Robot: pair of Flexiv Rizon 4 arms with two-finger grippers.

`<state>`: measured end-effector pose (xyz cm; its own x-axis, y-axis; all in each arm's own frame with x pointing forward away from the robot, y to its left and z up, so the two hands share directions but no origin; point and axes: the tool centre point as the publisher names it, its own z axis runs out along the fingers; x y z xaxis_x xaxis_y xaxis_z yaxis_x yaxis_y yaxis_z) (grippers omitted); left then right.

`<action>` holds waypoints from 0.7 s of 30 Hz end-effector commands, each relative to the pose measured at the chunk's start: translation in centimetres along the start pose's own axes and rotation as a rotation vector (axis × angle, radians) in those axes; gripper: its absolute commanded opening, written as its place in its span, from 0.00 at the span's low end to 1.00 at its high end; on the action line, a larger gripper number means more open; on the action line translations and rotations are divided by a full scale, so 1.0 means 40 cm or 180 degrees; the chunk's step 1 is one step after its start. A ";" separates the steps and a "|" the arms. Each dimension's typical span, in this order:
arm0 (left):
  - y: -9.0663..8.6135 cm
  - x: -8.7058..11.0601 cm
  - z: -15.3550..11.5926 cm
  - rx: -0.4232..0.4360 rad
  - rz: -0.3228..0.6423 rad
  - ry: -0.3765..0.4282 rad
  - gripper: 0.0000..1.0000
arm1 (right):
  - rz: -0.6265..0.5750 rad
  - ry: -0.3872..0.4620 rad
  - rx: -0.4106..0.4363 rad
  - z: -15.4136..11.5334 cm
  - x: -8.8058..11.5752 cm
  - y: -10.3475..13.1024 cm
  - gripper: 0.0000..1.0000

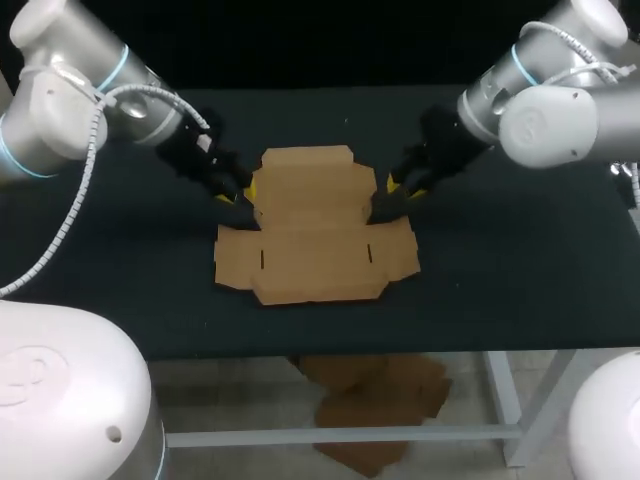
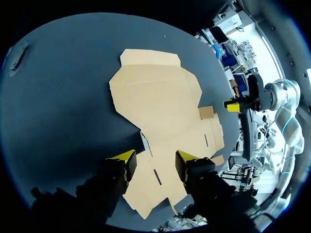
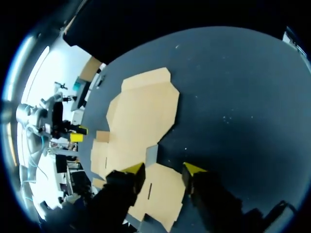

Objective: Assemble the packaging by folding the flat box into shape, placing the metal phone stand inside, and closing the box properly

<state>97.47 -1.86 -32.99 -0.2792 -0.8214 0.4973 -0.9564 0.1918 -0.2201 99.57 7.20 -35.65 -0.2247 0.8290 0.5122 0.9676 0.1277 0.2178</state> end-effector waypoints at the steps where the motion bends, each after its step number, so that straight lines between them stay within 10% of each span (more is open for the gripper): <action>1: 0.001 -0.002 -0.018 0.0006 0.0002 0.0004 1.00 | 0.0031 0.0136 0.0036 -0.010 -0.018 0.014 0.55; 21: -0.015 -0.028 -0.073 0.0096 -0.0012 0.0053 1.00 | 0.0531 0.0439 -0.0214 0.012 -0.055 0.073 1.00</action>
<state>98.23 0.22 -31.30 -0.2773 -0.8128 0.5123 -0.9545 0.1722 -0.2434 102.73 6.21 -36.05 -0.0733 0.7710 0.6326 0.9835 -0.0493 0.1740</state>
